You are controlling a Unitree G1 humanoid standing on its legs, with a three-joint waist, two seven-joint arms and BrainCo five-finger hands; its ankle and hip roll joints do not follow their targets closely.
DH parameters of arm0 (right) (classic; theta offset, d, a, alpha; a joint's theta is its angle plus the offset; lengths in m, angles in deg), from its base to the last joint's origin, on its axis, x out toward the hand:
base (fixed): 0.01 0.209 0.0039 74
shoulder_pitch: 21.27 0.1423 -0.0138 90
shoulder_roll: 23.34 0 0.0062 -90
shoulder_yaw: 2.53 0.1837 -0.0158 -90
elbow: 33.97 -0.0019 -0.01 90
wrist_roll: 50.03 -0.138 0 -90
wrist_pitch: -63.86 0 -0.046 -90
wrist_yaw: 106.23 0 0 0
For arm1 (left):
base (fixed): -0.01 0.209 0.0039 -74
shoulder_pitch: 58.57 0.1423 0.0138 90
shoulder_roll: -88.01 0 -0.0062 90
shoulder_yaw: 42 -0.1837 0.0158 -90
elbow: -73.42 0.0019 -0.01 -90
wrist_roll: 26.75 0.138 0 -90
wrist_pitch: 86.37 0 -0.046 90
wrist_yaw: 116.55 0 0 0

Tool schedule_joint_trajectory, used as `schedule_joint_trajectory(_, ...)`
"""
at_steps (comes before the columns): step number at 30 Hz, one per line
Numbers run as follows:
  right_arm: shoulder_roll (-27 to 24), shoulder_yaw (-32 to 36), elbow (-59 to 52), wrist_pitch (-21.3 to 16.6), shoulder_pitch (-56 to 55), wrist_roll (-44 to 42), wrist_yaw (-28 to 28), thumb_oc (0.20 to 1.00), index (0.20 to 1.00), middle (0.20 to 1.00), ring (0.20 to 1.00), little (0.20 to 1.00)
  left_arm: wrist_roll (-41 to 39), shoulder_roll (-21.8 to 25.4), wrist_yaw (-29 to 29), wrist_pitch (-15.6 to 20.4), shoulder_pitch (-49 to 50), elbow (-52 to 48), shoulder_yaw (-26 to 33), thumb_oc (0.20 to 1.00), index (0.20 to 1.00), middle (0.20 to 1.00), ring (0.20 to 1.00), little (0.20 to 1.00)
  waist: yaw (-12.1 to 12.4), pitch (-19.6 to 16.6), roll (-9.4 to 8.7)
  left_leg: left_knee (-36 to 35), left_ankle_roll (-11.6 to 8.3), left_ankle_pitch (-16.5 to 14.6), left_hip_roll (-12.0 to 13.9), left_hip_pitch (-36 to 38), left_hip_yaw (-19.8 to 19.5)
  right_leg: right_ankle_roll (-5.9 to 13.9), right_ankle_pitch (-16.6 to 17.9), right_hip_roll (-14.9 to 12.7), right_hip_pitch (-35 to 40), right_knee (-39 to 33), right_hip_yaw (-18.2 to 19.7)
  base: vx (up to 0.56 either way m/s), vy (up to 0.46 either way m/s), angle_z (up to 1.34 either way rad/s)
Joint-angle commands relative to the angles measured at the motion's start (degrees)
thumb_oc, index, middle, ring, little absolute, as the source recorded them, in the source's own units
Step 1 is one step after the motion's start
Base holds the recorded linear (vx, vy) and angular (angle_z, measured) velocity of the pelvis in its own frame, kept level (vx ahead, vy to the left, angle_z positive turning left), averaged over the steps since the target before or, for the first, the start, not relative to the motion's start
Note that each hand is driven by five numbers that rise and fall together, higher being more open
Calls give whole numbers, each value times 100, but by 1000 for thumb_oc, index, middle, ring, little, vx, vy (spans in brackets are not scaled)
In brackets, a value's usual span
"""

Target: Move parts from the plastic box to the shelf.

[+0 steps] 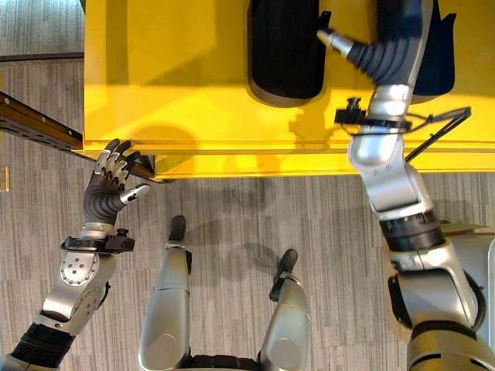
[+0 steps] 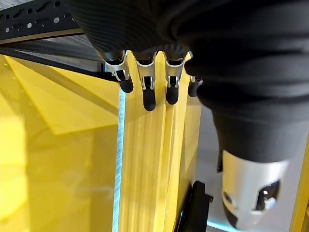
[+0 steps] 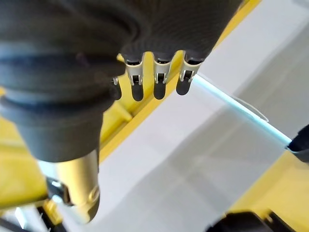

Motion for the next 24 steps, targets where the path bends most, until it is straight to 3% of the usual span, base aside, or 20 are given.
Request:
schedule_joint_trajectory(1, 167, 504, -739, -78, -298, 1070, 110, 1000, 1000, 1000, 1000, 1000, 368, -62, 9, 236, 276, -500, 342, 1000, 1000, 1000, 1000, 1000, -32, -29, -24, -123, 334, -112, -160, 90, 449, -529, -549, 402, 9, 792, 2, 0, 0, 0)
schedule_joint_trajectory(6, 421, 372, -1193, -19, -906, 1791, 229, 1000, 1000, 1000, 1000, 1000, 567, -88, 90, 231, 364, -565, 363, 1000, 1000, 1000, 1000, 1000, -56, -30, -35, -121, 341, -112, -160, 77, 436, -520, -548, 412, 7, 787, -2, 0, -4, -1)
schedule_joint_trajectory(11, 675, -187, -1462, 47, -1452, 2662, 377, 1000, 1000, 1000, 1000, 1000, 819, -128, 244, 253, 419, -643, 337, 1000, 1000, 1000, 1000, 1000, -90, -30, -45, -135, 335, -110, -142, 65, 427, -521, -556, 440, -2, 775, 5, 0, 0, 0)
schedule_joint_trajectory(18, 643, -1365, -677, 470, -1089, 3987, 591, 1000, 1000, 1000, 1000, 1000, 1025, -185, 360, 325, 362, -602, 299, 1000, 1000, 1000, 1000, 1000, -28, -33, -66, -159, 315, -121, -146, 74, 410, -500, -534, 445, 17, 745, 6, 0, 0, 0)
schedule_joint_trajectory(24, 960, -1942, 320, 763, -687, 4361, 589, 1000, 1000, 1000, 1000, 1000, 1081, -307, 411, 355, 181, -405, 271, 1000, 1000, 1000, 1000, 1000, 22, -31, -68, -162, 305, -118, -172, 39, 377, -501, -533, 434, 29, 737, -26, 0, 0, 0)
